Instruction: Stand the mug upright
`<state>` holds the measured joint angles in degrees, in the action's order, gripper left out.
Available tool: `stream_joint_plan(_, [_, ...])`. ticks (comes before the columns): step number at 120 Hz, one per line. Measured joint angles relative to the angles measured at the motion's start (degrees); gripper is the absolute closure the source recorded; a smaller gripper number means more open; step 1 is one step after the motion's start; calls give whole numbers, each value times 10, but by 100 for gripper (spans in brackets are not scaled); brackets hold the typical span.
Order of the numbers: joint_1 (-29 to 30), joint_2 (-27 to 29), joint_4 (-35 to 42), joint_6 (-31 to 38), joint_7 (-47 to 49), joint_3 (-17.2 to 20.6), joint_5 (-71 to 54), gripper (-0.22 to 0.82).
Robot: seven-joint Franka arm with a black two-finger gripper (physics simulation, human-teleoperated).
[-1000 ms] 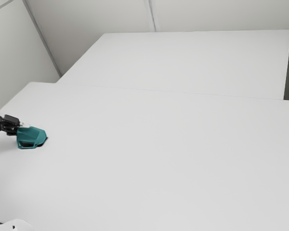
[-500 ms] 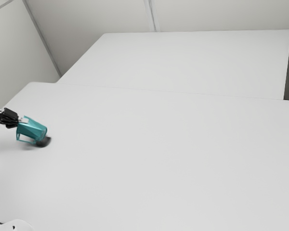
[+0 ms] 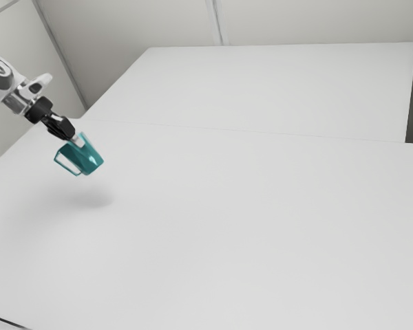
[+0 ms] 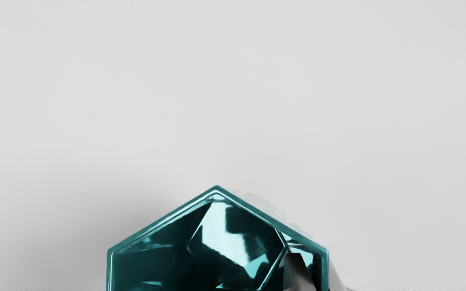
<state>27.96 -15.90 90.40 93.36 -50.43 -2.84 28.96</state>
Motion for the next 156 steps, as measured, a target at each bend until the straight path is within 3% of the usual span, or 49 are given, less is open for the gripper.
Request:
stream_joint_plan(43, [-181, 200, 287, 268, 83, 2, -178, 78])
stream_joint_plan(72, [-173, 275, 408, 387, 144, 34, -238, 78])
stream_joint_plan(102, [-174, 279, 473, 433, 201, 73, -263, 78])
stream_joint_plan(148, [-174, 208, 472, 453, 254, 95, -296, 78])
stream_joint_plan(156, [-172, 207, 472, 454, 260, 100, -298, 74])
